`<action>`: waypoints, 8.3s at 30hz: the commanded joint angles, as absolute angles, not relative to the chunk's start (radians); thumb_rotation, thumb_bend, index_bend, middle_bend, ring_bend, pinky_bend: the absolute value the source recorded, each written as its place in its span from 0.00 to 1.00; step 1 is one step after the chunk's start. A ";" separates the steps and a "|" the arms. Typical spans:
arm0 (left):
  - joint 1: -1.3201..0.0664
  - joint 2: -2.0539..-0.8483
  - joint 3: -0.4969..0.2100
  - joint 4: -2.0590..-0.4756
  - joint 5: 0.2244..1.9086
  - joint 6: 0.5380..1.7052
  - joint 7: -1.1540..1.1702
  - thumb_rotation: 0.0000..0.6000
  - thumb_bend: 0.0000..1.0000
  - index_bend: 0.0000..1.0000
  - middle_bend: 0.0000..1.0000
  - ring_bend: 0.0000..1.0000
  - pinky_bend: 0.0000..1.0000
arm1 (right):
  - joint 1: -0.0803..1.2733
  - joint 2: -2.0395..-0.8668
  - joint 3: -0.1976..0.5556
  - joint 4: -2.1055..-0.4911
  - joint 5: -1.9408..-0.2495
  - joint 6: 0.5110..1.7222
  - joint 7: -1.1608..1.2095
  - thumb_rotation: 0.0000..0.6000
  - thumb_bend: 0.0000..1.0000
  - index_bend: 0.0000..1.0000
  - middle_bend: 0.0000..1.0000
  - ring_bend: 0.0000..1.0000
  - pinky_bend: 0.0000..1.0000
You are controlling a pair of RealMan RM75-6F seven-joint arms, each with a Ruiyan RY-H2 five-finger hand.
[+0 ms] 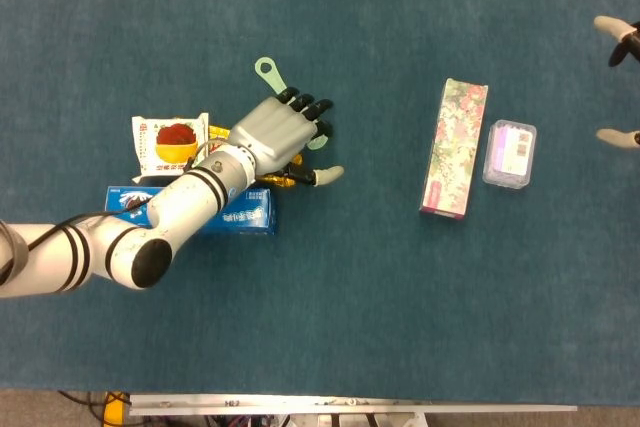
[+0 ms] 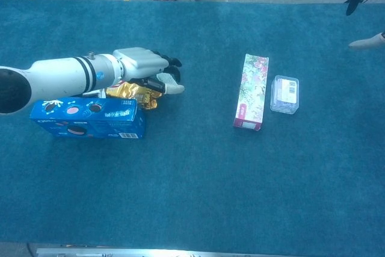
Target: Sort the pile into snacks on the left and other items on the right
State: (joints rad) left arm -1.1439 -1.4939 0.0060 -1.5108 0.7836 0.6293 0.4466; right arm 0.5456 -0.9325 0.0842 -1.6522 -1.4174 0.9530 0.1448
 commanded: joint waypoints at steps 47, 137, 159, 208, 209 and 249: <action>-1.124 -1.406 0.007 -1.626 0.768 0.757 0.455 0.00 0.22 0.17 0.00 0.00 0.00 | 0.561 -0.924 0.090 -1.670 -1.474 0.934 0.151 0.74 0.00 0.06 0.38 0.17 0.18; -0.433 -0.890 -0.016 -1.929 1.243 1.139 0.120 0.09 0.22 0.03 0.00 0.00 0.00 | 1.412 -1.686 -0.024 -1.199 -0.754 0.409 -0.447 0.76 0.88 0.00 0.08 0.00 0.04; -0.434 -0.926 -0.040 -1.922 1.263 1.104 0.130 0.09 0.22 0.03 0.00 0.00 0.00 | 1.377 -1.508 -0.152 -1.397 -0.814 0.469 -0.431 0.76 0.88 0.00 0.19 0.09 0.06; -0.444 -0.987 -0.051 -1.893 1.267 1.053 0.128 0.09 0.22 0.03 0.00 0.00 0.00 | 1.191 -1.338 -0.189 -1.517 -1.007 0.497 -0.355 0.76 0.87 0.00 0.19 0.10 0.08; -0.445 -0.989 -0.052 -1.892 1.267 1.052 0.128 0.09 0.22 0.03 0.00 0.00 0.00 | 1.184 -1.331 -0.192 -1.522 -1.015 0.498 -0.353 0.76 0.87 0.00 0.19 0.10 0.08; -0.366 -1.011 -0.085 -1.859 1.300 1.253 0.136 1.00 0.22 0.04 0.01 0.00 0.00 | 0.732 -0.965 -0.070 -1.762 -1.140 1.028 -0.159 1.00 0.42 0.00 0.19 0.10 0.10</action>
